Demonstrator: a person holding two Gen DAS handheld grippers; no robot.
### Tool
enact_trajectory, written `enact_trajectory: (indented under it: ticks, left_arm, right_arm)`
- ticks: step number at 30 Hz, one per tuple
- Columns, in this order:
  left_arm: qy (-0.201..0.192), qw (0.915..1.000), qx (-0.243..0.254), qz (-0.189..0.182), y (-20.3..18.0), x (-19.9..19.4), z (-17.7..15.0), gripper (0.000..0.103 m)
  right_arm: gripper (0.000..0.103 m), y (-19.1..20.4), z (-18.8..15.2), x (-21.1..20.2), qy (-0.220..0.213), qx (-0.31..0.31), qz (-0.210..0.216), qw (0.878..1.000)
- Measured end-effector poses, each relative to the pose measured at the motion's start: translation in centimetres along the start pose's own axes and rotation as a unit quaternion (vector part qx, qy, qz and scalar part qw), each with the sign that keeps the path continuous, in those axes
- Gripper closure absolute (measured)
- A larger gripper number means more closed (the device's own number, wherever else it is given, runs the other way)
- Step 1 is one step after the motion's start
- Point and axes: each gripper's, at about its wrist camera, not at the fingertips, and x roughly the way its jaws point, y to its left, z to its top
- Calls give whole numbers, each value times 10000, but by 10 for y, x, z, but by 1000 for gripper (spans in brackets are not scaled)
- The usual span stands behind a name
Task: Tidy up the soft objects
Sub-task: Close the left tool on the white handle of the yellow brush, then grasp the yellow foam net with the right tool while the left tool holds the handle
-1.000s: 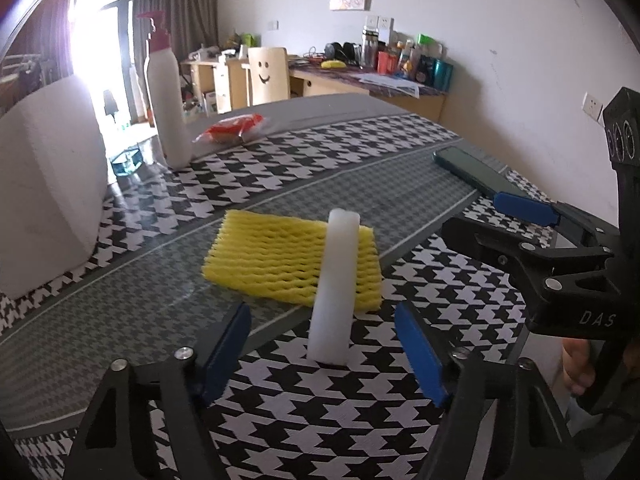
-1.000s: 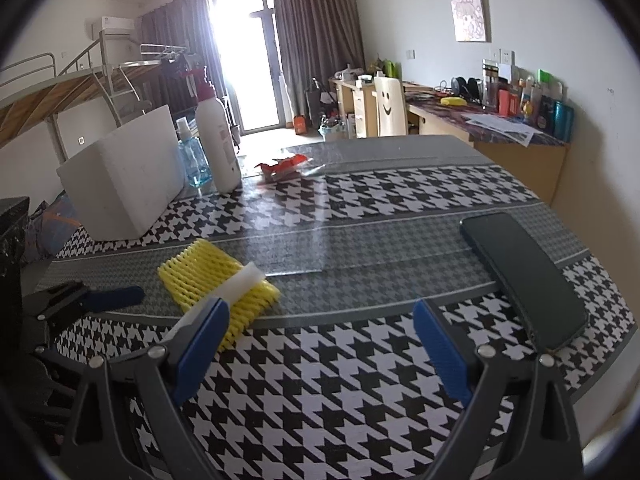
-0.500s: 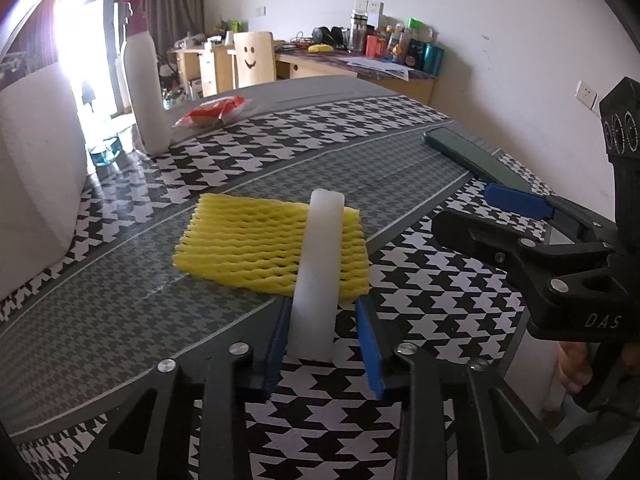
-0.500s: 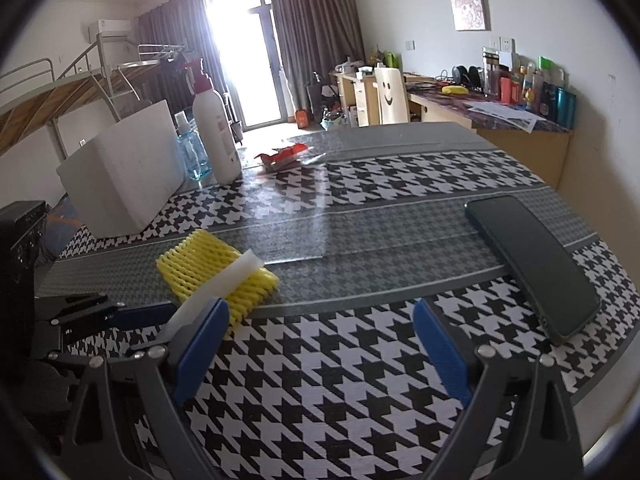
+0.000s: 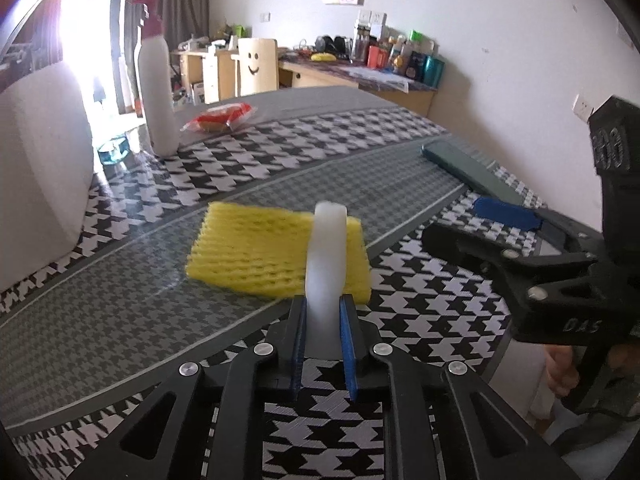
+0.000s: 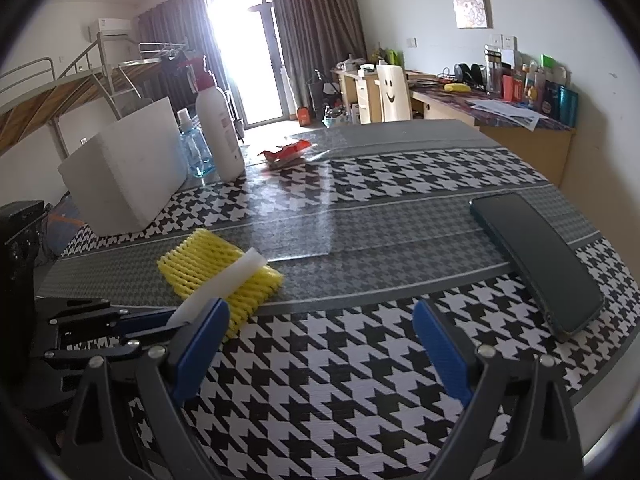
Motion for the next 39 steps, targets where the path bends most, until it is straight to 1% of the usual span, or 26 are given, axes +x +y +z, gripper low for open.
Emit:
enact_trajectory:
  ticks: [5,9,17,23,26,28,30,36,37,39]
  left_arm:
    - [-226,9997,-67,104,6,-16,0,86]
    - [-297,9992,-215,155,15,-24,-1,86]
    - [-424,9982,-295,304,25,-35,-2,86]
    - [-460,9971,-453,414,37,-38,-4,86]
    - [-506,9960,-546,488,44,-41,-4,86]
    - [-510,9951,-598,601,49,-42,-5,86]
    - [-499,9941,-656,706,55,-43,-6,86]
    - [-502,9927,-763,781,65,-47,-8,86]
    - [-507,9927,-775,778,66,-47,-8,86]
    - [-509,9927,-792,756,68,-47,-9,86]
  right_arm:
    - [7,8,3,2,-5,-90,81,9999]
    - [7,17,3,5,69,-195,188,9996]
    - [7,37,1,16,292,-352,493,9977]
    - [8,48,5,22,361,-407,543,9970]
    - [12,55,8,26,404,-546,556,9961]
    - [12,61,10,28,430,-623,622,9952]
    - [16,68,11,31,472,-709,718,9938]
    - [18,87,7,40,607,-1072,929,9880]
    - [24,88,7,42,647,-1104,948,9872]
    - [30,90,5,49,788,-1169,976,9852]
